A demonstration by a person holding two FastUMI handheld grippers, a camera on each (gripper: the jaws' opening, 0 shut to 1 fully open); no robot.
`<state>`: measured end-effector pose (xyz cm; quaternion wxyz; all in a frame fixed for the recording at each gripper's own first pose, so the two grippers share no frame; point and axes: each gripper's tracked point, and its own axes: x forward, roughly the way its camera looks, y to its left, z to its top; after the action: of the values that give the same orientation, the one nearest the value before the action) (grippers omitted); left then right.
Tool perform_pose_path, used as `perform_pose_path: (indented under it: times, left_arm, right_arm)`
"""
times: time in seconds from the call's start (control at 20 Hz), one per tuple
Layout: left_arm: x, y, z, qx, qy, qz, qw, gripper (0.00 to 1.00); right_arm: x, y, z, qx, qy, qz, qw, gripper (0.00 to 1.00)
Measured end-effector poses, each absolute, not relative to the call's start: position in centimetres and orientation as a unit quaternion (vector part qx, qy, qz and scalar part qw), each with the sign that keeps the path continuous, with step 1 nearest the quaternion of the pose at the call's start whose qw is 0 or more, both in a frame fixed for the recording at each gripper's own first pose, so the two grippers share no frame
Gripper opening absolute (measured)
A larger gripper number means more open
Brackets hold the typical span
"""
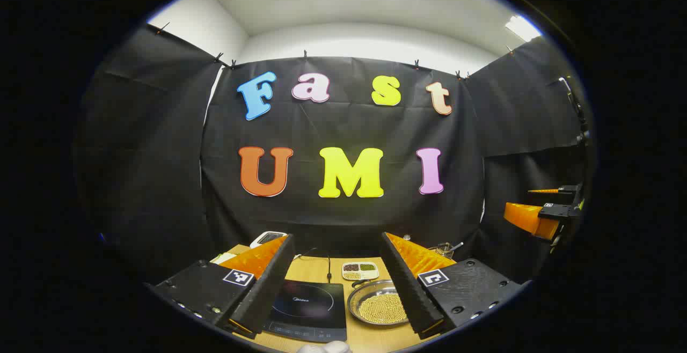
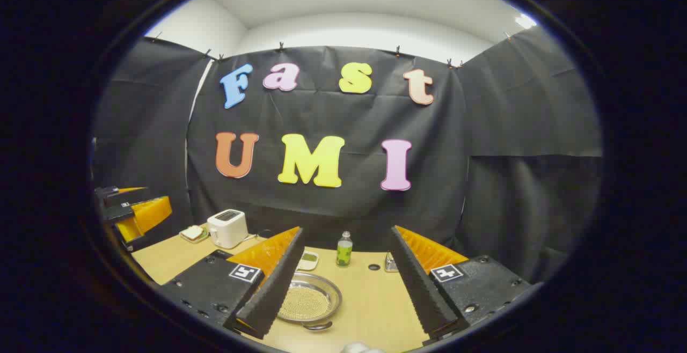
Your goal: First push the handle of the pot to place it horizontally, then grasp the pot with both hands and set it on the induction cooktop.
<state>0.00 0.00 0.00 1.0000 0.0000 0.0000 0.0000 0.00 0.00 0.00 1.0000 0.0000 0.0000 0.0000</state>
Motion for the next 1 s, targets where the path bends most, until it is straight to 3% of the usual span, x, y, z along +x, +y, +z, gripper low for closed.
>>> perform_pose_path:
  times: [0.8,0.85,0.95,1.0]
  left_arm:
    - [-0.1,1.9,-0.7,0.003,0.014,-0.01,1.0,0.95]
    - [-0.1,1.8,-0.8,0.002,0.015,-0.01,1.0,0.95]
    - [-0.2,1.9,-1.0,0.003,0.018,-0.008,1.0,0.95]
    - [-0.1,2.0,-0.9,0.004,0.017,-0.006,1.0,0.95]
  right_arm:
    - [0.1,2.2,-1.6,0.02,0.038,0.002,0.999,0.97]
    - [0.4,2.6,-2.3,0.021,0.052,0.007,0.998,0.87]
    - [0.4,2.7,-3.0,0.035,0.07,0.006,0.997,0.39]
    - [0.5,3.7,-3.5,0.049,0.083,0.032,0.995,0.24]
